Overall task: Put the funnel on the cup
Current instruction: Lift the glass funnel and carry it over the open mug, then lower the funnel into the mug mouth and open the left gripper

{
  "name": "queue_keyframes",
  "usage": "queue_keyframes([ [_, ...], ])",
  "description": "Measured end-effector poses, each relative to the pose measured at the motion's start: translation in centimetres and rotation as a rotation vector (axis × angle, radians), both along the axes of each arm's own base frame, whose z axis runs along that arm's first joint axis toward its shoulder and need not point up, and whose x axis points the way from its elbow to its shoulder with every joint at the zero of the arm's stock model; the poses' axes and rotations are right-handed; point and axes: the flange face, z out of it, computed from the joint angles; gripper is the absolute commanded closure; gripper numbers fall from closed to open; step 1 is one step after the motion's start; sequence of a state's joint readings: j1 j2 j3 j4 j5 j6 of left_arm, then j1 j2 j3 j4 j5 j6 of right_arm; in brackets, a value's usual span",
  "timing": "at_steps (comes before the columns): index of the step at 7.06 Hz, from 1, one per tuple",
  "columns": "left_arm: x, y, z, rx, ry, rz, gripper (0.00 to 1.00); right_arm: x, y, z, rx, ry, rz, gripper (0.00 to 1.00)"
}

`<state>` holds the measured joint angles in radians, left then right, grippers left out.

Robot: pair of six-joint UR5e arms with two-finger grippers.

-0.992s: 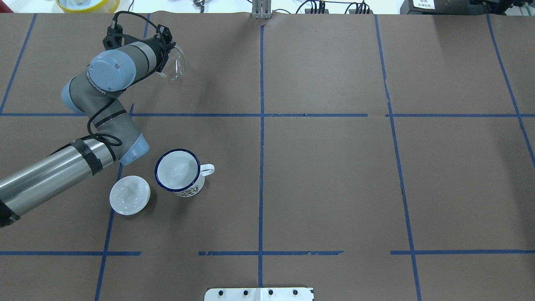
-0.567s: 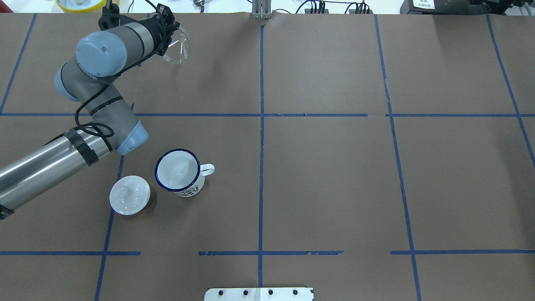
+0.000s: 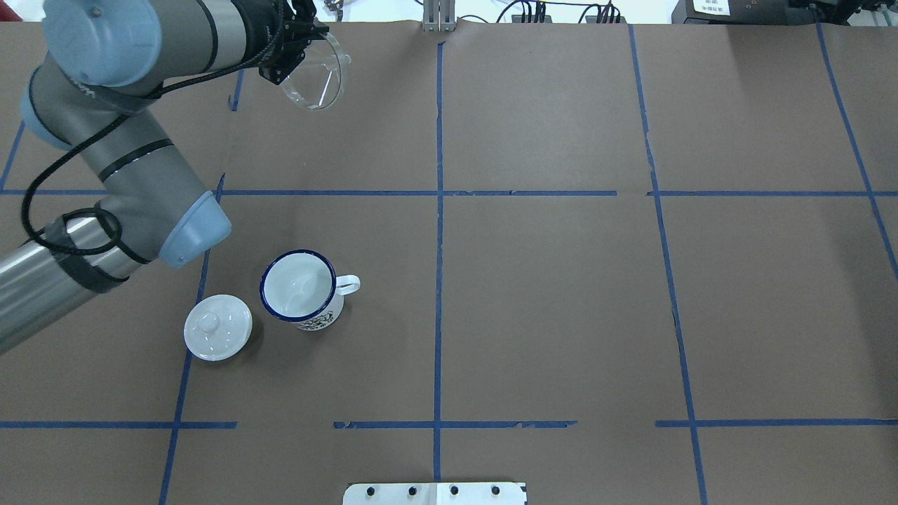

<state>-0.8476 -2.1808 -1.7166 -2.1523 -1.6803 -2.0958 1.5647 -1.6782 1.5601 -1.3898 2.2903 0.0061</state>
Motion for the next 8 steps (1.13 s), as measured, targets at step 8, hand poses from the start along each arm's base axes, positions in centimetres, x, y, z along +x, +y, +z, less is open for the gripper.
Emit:
queue_keyframes([
  [8,5.8,14.9,-2.4,0.040,-0.705,0.710,1.00,0.0,0.0,0.0,0.000,0.000,0.000,0.00],
])
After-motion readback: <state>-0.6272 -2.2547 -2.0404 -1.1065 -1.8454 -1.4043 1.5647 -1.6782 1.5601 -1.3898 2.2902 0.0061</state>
